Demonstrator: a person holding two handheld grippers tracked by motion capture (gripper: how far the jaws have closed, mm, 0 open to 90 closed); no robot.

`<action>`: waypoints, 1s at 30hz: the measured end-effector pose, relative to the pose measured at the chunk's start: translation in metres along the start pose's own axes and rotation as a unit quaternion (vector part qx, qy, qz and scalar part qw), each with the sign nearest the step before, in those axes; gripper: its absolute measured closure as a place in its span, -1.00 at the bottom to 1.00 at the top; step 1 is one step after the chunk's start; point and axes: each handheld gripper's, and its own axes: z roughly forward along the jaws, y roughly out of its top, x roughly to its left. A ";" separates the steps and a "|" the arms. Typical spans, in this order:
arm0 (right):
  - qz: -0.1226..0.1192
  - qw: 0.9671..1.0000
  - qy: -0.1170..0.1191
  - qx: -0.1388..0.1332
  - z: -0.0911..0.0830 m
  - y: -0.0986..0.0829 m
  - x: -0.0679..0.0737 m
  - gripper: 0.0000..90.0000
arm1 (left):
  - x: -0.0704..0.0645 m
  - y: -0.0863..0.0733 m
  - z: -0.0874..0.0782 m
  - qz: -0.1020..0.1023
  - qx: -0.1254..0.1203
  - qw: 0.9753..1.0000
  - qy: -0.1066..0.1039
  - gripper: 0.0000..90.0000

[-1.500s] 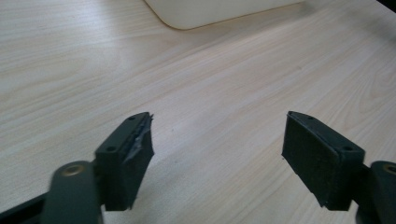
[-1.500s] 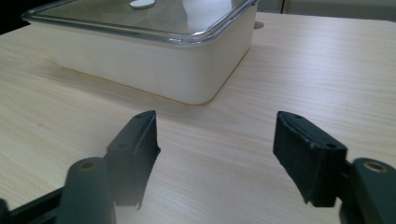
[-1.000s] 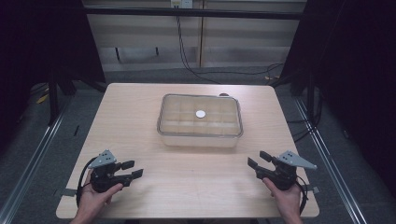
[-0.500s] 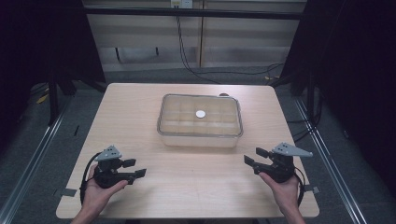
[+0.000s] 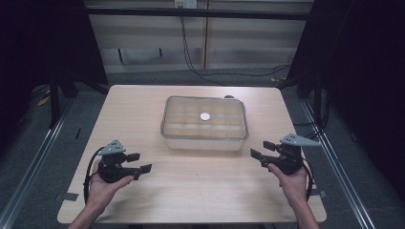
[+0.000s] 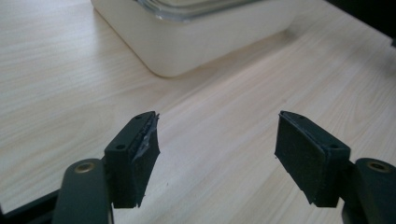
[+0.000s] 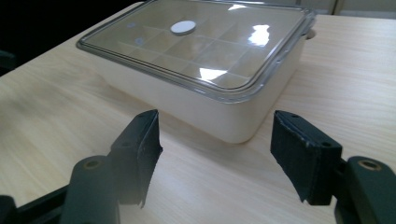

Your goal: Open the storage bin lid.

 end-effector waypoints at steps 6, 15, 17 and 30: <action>-0.013 1.000 -0.003 0.006 0.003 0.006 0.003 -0.26 | 0.005 0.018 0.004 0.004 -0.007 1.000 0.001 -0.31; 0.001 1.000 -0.013 -0.007 0.008 0.020 -0.002 -0.37 | 0.010 0.036 0.017 0.019 -0.007 1.000 -0.001 -0.29; -0.004 1.000 -0.012 -0.008 0.011 0.024 -0.004 -0.37 | 0.012 0.038 0.020 0.025 -0.007 1.000 0.012 -0.22; 0.003 0.999 0.024 0.029 0.036 0.044 -0.011 -0.38 | 0.031 0.061 0.034 0.009 0.000 1.000 0.017 -0.29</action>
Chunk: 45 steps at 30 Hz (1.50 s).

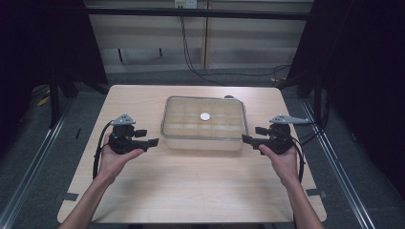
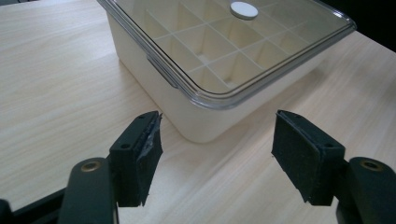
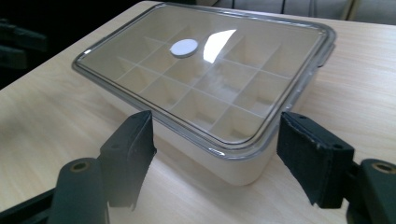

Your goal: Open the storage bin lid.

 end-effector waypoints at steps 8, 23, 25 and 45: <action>-0.023 1.000 -0.012 -0.002 0.005 0.012 -0.004 -0.25 | 0.008 0.006 0.009 -0.009 -0.003 1.000 0.016 -0.36; 0.007 1.000 -0.011 0.024 0.021 0.028 -0.022 -0.24 | 0.011 0.033 0.021 -0.011 -0.006 1.000 0.010 -0.23; 0.007 1.000 -0.012 0.025 0.022 0.029 -0.024 -0.27 | 0.013 0.036 0.024 -0.010 -0.002 1.000 0.013 -0.25; 0.010 0.998 -0.029 0.063 0.053 0.040 -0.039 -0.50 | 0.028 0.039 0.056 -0.036 0.021 0.999 0.013 -0.39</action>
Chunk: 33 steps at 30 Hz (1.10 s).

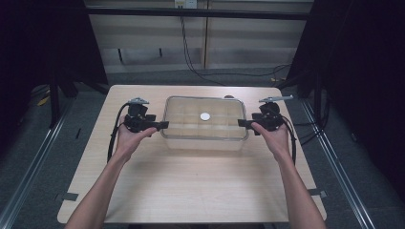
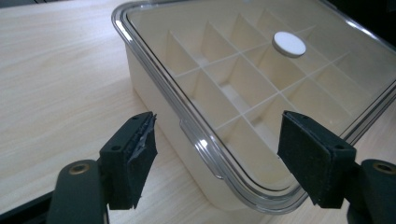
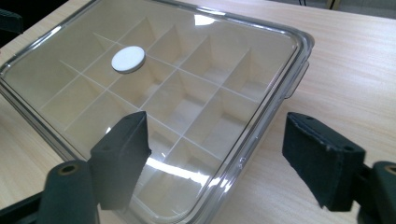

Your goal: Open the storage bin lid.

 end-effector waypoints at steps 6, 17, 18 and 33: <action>0.005 1.000 0.011 0.018 0.015 -0.007 -0.003 -0.53 | 0.001 -0.001 0.006 -0.002 0.000 1.000 0.001 -0.41; 0.013 0.999 0.011 0.028 0.032 -0.008 -0.001 -0.65 | 0.000 -0.002 0.022 -0.009 0.025 1.000 -0.010 -0.47; 0.013 0.999 0.009 0.029 0.034 -0.008 -0.001 -0.68 | -0.002 -0.001 0.024 -0.012 0.022 1.000 -0.011 -0.47; 0.031 0.998 0.006 0.046 0.051 -0.004 -0.005 -0.77 | -0.002 0.005 0.032 0.003 0.034 0.999 -0.021 -0.52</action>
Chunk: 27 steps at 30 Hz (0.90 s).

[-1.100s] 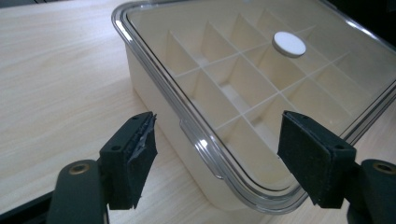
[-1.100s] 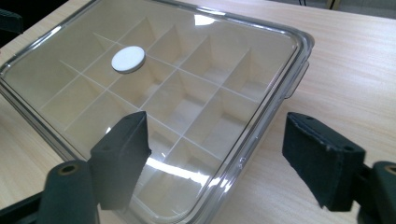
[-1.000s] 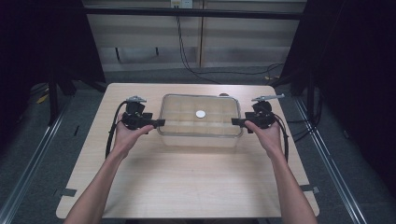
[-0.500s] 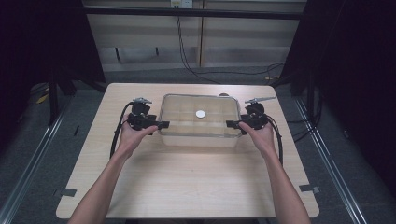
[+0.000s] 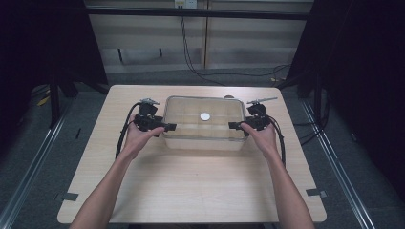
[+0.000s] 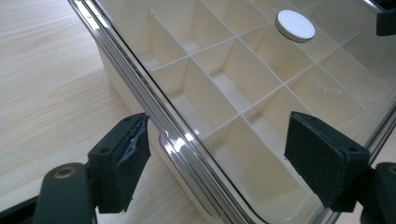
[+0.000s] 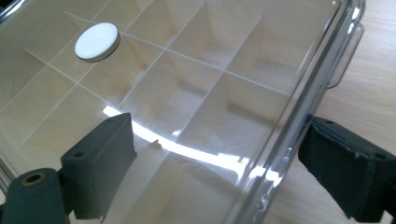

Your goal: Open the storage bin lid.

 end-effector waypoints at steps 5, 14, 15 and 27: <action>0.006 1.000 0.006 -0.007 0.005 0.000 -0.001 -0.84 | 0.001 0.000 0.003 -0.005 -0.002 1.000 -0.008 -0.57; 0.014 1.000 -0.005 -0.019 0.009 0.000 0.001 -0.86 | 0.002 0.001 0.013 -0.026 -0.002 0.999 -0.028 -0.66; 0.014 1.000 -0.005 -0.019 0.009 0.000 0.001 -0.85 | 0.002 0.001 0.013 -0.026 -0.001 0.999 -0.027 -0.66; 0.003 0.999 -0.031 -0.033 0.005 0.000 0.004 -0.79 | 0.004 0.001 0.007 -0.022 -0.009 1.000 -0.016 -0.53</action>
